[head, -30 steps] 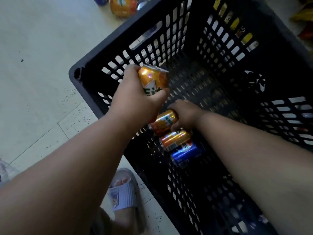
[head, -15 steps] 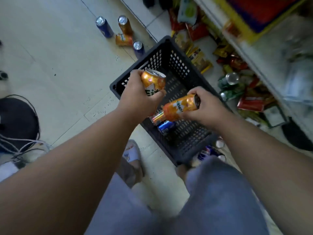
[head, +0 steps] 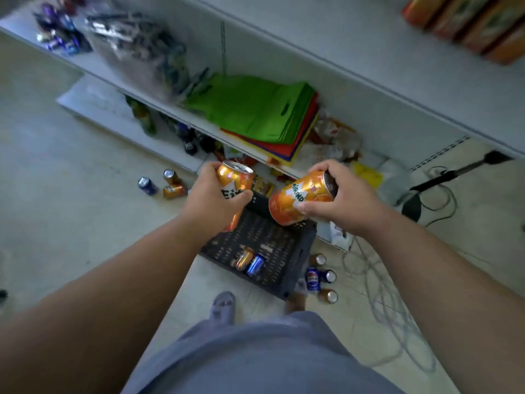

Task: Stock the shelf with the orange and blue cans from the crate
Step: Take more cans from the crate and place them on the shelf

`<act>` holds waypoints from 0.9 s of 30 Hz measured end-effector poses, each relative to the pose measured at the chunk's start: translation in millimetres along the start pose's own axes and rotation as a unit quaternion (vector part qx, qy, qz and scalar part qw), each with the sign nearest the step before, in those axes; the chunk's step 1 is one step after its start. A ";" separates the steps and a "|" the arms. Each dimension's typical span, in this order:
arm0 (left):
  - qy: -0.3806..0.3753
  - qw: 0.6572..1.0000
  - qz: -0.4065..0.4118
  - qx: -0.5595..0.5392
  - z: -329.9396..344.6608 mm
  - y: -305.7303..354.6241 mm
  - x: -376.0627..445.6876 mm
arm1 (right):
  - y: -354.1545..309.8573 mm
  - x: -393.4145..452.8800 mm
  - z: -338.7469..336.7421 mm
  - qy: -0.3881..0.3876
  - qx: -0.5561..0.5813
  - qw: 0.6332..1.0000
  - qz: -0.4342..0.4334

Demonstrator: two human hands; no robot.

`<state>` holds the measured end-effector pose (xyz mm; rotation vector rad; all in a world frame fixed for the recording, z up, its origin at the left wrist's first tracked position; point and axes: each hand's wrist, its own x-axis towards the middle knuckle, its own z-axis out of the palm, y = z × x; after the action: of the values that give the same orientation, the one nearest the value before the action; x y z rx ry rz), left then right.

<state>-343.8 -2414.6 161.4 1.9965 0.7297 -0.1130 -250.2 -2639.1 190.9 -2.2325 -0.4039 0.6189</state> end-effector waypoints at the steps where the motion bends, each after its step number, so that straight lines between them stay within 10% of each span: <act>1: -0.001 1.000 0.018 0.008 -6.5 8.3 -3.1 | -6.7 -10.1 -6.9 0.024 0.023 0.999 -0.003; 17: -0.052 0.983 0.176 -0.021 59.9 193.7 6.5 | -9.4 -57.0 -183.5 0.326 0.194 0.922 -0.074; 27: -0.047 0.962 0.267 -0.033 186.1 335.6 59.9 | 83.2 -3.8 -308.3 0.424 0.076 0.902 0.011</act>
<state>-74.8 -2658.5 299.4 2.0401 0.1155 0.1338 -76.9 -2879.4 310.1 -2.1154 0.1181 -0.3329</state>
